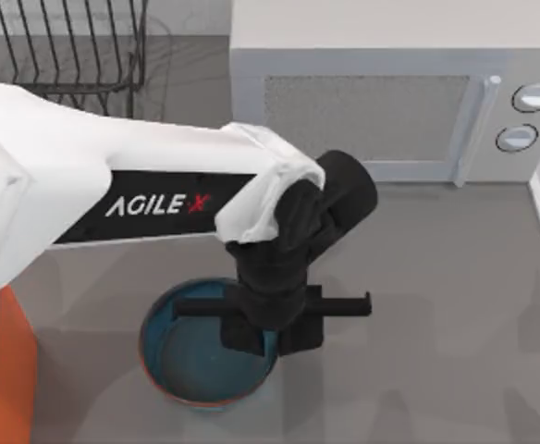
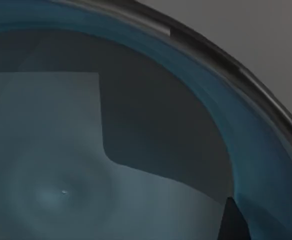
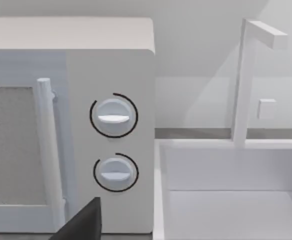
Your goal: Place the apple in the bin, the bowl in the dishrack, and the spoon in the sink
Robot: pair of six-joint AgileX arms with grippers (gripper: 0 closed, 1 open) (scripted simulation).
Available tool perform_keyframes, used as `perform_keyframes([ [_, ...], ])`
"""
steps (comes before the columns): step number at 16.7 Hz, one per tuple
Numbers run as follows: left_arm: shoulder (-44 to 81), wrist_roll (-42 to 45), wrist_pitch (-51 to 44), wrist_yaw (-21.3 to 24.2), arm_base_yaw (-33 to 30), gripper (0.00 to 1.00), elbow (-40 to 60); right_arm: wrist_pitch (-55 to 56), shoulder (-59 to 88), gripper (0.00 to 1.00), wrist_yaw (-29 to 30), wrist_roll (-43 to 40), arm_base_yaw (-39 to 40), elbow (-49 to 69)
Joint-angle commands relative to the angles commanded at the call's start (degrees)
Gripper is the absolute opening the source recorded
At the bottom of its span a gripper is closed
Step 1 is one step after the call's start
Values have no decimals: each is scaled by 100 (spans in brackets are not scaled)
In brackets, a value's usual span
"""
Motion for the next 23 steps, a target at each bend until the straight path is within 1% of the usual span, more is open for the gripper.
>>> perform_keyframes([
  [8, -33, -1, -93, 1, -5, 0, 84, 0, 0, 100, 0, 0, 0, 0],
  [10, -110, -14, -426, -2, -12, 0, 351, 0, 0, 100, 0, 0, 0, 0],
  [14, -372, -30, -1552, -5, -16, 0, 1086, 0, 0, 100, 0, 0, 0, 0],
  [16, -506, -28, -1953, -4, -16, 0, 1397, 0, 0, 100, 0, 0, 0, 0],
  [18, -585, -21, -2108, -3, -11, 0, 1535, 0, 0, 100, 0, 0, 0, 0],
  [23, -634, 35, -2041, 9, 36, 0, 1497, 0, 0, 100, 0, 0, 0, 0],
])
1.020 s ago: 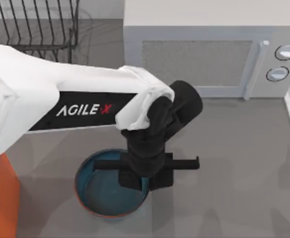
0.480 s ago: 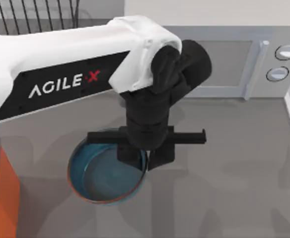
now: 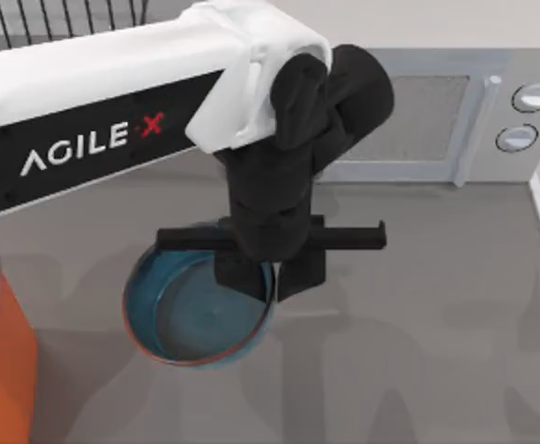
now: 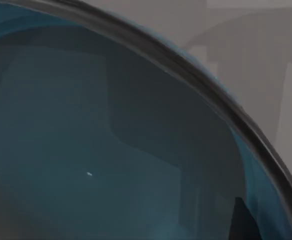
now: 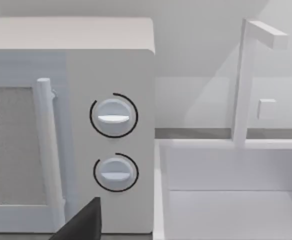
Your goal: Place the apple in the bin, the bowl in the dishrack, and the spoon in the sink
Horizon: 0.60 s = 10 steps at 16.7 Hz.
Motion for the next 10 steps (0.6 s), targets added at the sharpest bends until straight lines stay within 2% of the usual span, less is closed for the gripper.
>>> perform_keyframes([
  [4, -814, 549, 661, 77, 559, 0, -467, 0, 0, 100, 0, 0, 0, 0],
  [10, -3059, 1844, 2567, 252, 2112, 0, -1425, 0, 0, 100, 0, 0, 0, 0],
])
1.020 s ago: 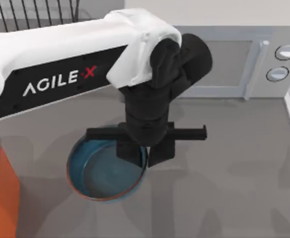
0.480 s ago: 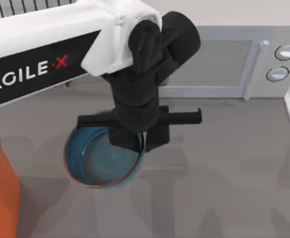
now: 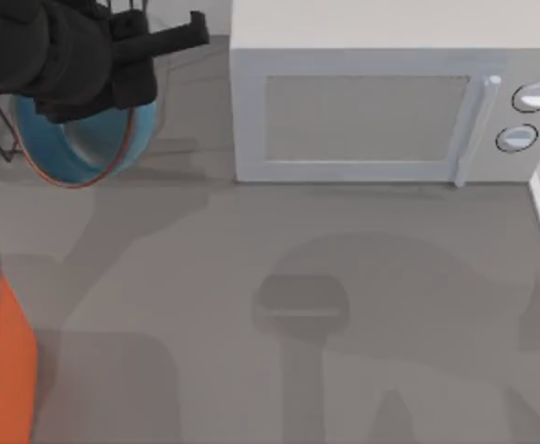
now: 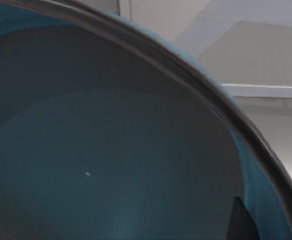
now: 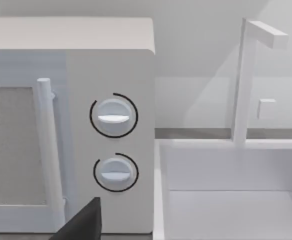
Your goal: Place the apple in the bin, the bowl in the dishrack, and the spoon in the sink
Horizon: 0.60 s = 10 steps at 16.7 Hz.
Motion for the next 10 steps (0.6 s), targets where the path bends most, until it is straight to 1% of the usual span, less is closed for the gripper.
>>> perform_keyframes([
  [3, -725, 576, 703, 227, 796, 0, -251, 0, 0, 100, 0, 0, 0, 0],
  [7, -1721, 1733, 2054, 471, 2361, 0, -665, 0, 0, 100, 0, 0, 0, 0],
  [10, -2491, 2475, 2854, 698, 3244, 0, -1089, 0, 0, 100, 0, 0, 0, 0],
])
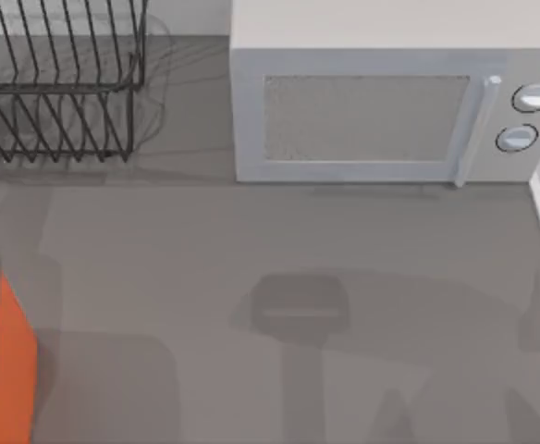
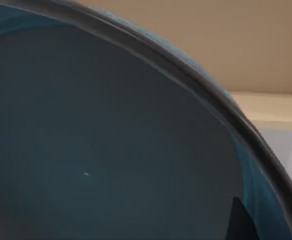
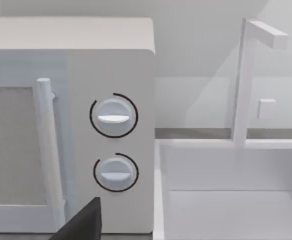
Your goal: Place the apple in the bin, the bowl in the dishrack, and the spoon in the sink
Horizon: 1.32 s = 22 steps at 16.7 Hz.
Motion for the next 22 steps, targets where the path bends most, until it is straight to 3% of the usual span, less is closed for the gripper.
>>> perform_keyframes([
  [3, -330, 326, 364, 202, 403, 0, -278, 0, 0, 100, 0, 0, 0, 0],
  [12, 53, 342, 756, 177, 356, 0, -284, 0, 0, 100, 0, 0, 0, 0],
  [16, 1265, 348, 2065, 75, 229, 0, -422, 0, 0, 100, 0, 0, 0, 0],
  [22, 3425, 384, 4905, -174, -36, 0, -931, 0, 0, 100, 0, 0, 0, 0],
])
